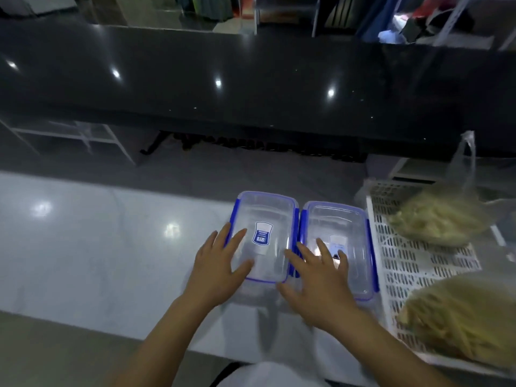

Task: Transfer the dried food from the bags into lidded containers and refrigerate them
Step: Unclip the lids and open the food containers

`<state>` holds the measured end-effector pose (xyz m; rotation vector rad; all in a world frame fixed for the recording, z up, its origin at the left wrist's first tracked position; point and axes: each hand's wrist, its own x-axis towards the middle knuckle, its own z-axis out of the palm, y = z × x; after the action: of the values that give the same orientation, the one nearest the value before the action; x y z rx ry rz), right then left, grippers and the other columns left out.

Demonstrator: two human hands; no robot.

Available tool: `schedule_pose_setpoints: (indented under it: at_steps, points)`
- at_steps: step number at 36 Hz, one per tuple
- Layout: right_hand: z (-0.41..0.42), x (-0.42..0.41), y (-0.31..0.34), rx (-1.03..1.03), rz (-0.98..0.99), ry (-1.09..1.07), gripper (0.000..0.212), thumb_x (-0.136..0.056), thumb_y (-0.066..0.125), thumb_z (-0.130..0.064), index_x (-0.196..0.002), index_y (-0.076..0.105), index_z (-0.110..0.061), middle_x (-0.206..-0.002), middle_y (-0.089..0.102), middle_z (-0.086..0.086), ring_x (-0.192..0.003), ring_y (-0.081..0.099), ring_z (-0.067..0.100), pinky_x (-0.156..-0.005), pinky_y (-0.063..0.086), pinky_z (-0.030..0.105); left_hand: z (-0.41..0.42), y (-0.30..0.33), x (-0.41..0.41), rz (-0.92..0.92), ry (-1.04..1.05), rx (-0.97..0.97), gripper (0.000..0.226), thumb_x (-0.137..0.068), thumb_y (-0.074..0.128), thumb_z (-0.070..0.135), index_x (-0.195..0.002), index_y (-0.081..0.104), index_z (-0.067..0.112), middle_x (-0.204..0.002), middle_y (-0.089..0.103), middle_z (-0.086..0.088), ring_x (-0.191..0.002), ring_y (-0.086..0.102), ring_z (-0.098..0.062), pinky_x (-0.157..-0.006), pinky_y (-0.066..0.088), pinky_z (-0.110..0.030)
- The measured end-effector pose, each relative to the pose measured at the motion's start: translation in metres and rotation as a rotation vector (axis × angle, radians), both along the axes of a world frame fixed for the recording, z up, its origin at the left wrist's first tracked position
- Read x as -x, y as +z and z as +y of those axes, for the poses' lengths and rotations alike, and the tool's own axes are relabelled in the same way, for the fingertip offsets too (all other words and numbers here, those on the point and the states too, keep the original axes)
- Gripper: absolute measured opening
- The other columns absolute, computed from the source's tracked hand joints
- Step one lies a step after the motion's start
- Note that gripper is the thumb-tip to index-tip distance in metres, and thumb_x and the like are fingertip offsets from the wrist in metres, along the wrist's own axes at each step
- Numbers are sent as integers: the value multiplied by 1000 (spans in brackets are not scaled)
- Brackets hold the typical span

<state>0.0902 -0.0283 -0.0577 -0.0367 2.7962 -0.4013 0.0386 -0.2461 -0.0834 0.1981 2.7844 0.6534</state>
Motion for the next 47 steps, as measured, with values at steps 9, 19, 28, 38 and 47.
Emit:
schedule_pose_setpoints:
  at_steps: [9, 19, 28, 38, 47]
  points:
    - [-40, 10, -6, -116, -12, -46, 72, -88, 33, -78, -153, 12, -52, -166, 9, -18, -154, -10, 20, -116, -17, 52, -44, -11, 16, -34, -25, -237, 74, -93, 52, 62, -157, 19, 44, -167, 17, 12, -150, 26, -15, -118, 37, -44]
    - [-83, 3, -12, -66, -17, -65, 70, -88, 35, -78, -149, 8, -60, -163, -1, -24, -153, -13, 15, -119, -15, 51, -109, -1, 36, -313, 190, -814, 50, -94, 69, 28, -121, 54, 68, -134, 61, 18, -106, 70, -9, -72, 62, -27]
    - [-118, -6, -17, 42, -23, -16, 59, -87, 30, -79, -138, 3, -69, -157, -10, -29, -153, -9, 9, -119, -17, 41, -155, -3, 44, -423, 368, -900, 52, -88, 77, 16, -124, 60, 51, -119, 69, 10, -95, 73, -16, -60, 62, -31]
    - [-142, 23, 3, 976, -147, -703, 55, -91, 71, -26, -140, 50, -40, -128, 60, -8, -98, 69, 12, -63, 57, 18, -192, -5, 32, -470, 456, -968, 44, -87, 77, 14, -125, 65, 33, -109, 77, 5, -94, 76, -18, -62, 62, -36]
    - [-153, 28, -7, 1154, -222, -862, 42, -92, 68, -6, -129, 63, -24, -93, 78, 1, -82, 76, 22, -59, 60, 32, -203, -5, 34, -458, 447, -975, 37, -91, 72, 10, -121, 70, 31, -106, 78, 6, -93, 76, -19, -62, 62, -36]
